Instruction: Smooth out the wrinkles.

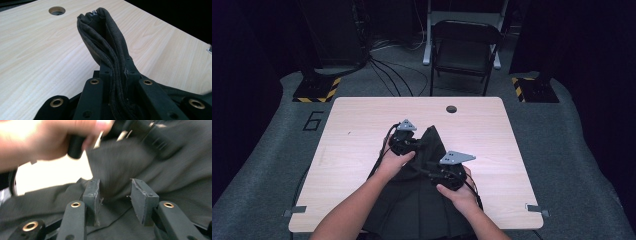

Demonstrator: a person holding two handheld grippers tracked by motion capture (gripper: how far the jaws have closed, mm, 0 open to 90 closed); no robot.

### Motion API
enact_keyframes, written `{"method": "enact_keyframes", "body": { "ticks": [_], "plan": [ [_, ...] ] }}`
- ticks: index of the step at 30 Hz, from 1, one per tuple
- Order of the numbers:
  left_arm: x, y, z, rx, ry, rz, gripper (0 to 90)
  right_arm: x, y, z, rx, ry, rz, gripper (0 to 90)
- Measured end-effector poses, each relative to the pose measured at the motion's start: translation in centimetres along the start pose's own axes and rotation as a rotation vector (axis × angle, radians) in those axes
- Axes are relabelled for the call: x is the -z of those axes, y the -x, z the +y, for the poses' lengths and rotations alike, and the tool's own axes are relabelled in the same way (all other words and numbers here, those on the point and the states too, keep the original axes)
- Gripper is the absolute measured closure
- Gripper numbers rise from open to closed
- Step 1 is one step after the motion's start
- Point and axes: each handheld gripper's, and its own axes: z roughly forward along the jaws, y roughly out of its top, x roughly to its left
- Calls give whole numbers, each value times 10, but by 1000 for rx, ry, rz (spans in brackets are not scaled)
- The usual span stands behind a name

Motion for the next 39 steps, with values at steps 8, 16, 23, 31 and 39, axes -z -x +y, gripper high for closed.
{"method": "enact_keyframes", "body": {
  "ticks": [8, 16, 23, 31, 39],
  "plan": [
    [16, -3, 17, -27, 15, -14, 806, -39, -18, -22, 90, -219, 56, 581],
    [39, -8, 27, -35, 50, -19, 807, -52, -20, -31, 138, -304, 74, 580],
    [51, -3, 33, -52, 76, -41, 807, -56, -21, -34, 126, -325, 73, 591],
    [49, 4, 32, -59, 82, -57, 807, -60, -21, -38, 137, -343, 75, 601],
    [51, 10, 27, -52, 95, -74, 806, -61, -17, -41, 121, -341, 108, 604]
  ]
}}
